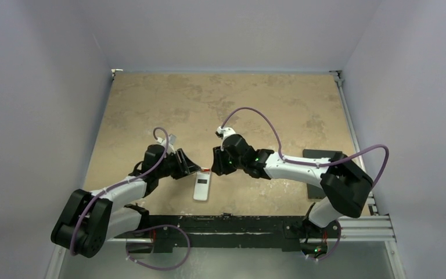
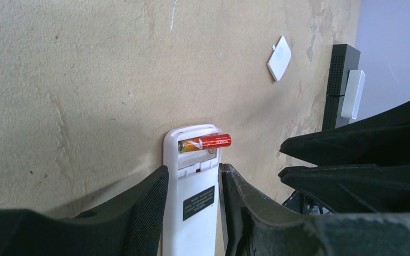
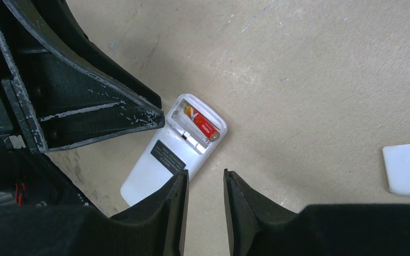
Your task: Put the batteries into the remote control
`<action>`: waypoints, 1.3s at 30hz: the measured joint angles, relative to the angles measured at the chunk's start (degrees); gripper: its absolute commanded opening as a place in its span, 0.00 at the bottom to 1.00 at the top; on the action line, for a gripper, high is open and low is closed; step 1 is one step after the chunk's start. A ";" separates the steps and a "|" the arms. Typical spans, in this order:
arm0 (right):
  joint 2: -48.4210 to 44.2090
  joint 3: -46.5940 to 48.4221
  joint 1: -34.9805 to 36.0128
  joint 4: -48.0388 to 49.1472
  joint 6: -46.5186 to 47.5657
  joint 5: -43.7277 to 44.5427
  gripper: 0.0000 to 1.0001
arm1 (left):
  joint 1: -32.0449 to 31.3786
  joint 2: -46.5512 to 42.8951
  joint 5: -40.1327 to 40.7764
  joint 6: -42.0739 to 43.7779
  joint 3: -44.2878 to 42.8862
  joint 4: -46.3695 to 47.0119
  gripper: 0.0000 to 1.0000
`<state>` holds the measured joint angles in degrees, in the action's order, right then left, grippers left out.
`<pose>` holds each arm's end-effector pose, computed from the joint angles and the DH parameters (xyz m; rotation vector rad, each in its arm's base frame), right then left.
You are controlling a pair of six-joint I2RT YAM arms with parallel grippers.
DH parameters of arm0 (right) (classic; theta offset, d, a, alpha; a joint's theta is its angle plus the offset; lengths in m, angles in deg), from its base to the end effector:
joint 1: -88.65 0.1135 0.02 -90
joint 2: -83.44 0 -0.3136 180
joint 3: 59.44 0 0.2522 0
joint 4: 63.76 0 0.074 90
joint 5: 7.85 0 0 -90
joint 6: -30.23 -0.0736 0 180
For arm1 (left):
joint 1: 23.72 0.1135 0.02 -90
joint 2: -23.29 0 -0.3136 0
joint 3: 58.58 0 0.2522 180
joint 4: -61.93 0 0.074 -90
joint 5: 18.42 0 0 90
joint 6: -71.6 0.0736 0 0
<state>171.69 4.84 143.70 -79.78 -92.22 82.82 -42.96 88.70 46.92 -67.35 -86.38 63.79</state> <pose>0.2035 0.2896 0.2296 -0.4629 2.3498 0.7623 0.1821 -0.0961 0.1624 -0.3485 2.3413 -1.1013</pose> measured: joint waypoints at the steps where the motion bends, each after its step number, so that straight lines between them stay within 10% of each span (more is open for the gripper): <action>1: 0.33 0.02 0.00 0.22 -0.28 -0.09 0.38 | 0.00 0.44 -0.02 0.09 0.00 0.26 0.38; 39: 8.63 2.14 0.00 6.36 -6.21 -0.37 0.36 | 0.00 5.42 -0.46 0.55 0.00 5.01 0.28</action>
<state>180.32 6.99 143.70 -73.42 -98.42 82.45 -42.96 94.12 46.46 -66.80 -86.38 68.79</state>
